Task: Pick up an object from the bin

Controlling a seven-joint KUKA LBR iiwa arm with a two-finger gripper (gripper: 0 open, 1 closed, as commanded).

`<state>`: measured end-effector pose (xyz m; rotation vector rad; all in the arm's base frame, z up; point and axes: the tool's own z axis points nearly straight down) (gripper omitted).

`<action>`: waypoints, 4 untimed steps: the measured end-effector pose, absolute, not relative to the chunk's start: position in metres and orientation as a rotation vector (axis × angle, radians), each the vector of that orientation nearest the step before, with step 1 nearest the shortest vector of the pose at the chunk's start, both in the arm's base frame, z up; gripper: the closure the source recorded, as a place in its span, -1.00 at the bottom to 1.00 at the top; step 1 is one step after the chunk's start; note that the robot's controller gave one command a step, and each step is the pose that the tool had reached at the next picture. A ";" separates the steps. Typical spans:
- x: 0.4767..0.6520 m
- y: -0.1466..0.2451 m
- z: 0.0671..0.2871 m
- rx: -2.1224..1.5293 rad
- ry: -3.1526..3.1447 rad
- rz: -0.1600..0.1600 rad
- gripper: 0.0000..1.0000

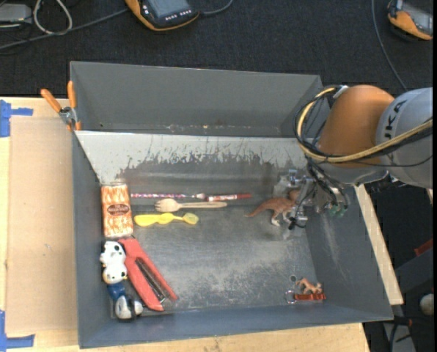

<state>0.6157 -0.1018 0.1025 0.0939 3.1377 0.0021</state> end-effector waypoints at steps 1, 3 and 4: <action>0.614 -0.141 0.071 0.042 3.127 -0.003 1.00; 0.609 -0.138 0.154 -0.001 3.132 -0.002 1.00; 0.615 -0.142 0.108 -0.307 3.115 -0.004 1.00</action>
Offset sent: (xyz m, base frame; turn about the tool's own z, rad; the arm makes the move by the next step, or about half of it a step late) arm 0.0000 0.0000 0.0000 0.0000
